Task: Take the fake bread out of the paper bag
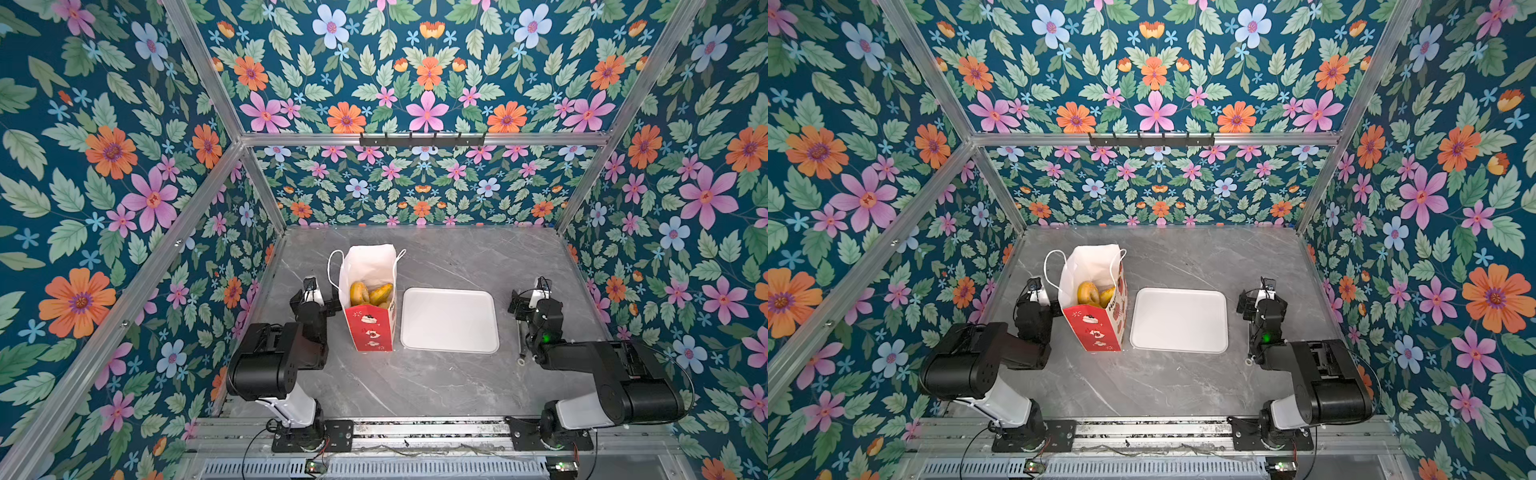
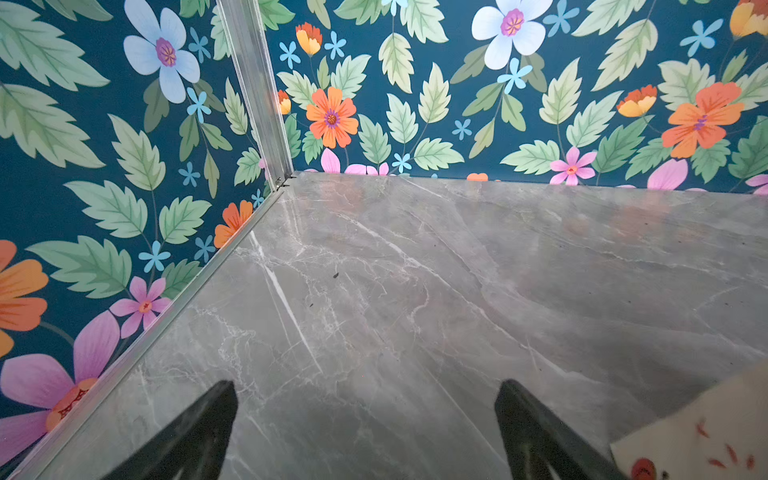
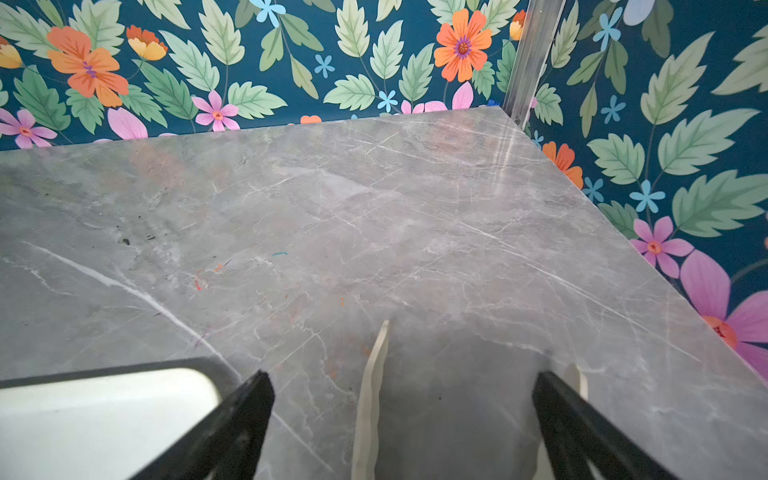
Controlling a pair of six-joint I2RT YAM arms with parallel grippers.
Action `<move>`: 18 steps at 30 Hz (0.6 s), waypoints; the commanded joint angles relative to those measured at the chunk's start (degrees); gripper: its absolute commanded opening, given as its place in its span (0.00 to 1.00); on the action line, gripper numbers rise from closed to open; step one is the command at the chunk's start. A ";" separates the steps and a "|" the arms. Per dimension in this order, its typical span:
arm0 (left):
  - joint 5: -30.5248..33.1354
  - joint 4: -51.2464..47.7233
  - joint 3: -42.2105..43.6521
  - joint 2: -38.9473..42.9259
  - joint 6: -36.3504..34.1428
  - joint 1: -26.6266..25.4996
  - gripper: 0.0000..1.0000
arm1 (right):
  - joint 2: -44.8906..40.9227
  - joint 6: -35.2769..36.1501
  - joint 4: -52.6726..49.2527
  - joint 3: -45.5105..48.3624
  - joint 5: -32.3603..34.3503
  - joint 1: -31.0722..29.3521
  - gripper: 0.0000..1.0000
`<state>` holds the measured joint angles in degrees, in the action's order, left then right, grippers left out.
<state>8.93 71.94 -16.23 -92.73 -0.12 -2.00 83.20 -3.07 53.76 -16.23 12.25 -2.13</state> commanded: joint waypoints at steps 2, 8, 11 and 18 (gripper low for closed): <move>0.05 0.96 0.32 0.26 -0.05 0.07 1.00 | -0.32 -0.21 -0.05 -0.42 0.14 0.01 0.99; -0.10 0.79 0.20 0.16 -0.06 0.06 1.00 | -0.32 -0.23 -0.06 -0.43 0.14 -0.04 0.99; -0.13 0.74 0.21 0.22 -0.04 0.06 1.00 | -0.32 -0.19 -0.03 -0.39 0.14 -0.03 0.99; -0.23 0.66 0.13 0.15 0.04 0.07 1.00 | -0.32 -0.22 -0.14 -0.42 0.14 0.07 0.99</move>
<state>8.91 71.94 -16.03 -92.73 -0.14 -2.00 83.20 -3.07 53.76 -16.23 12.25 -2.09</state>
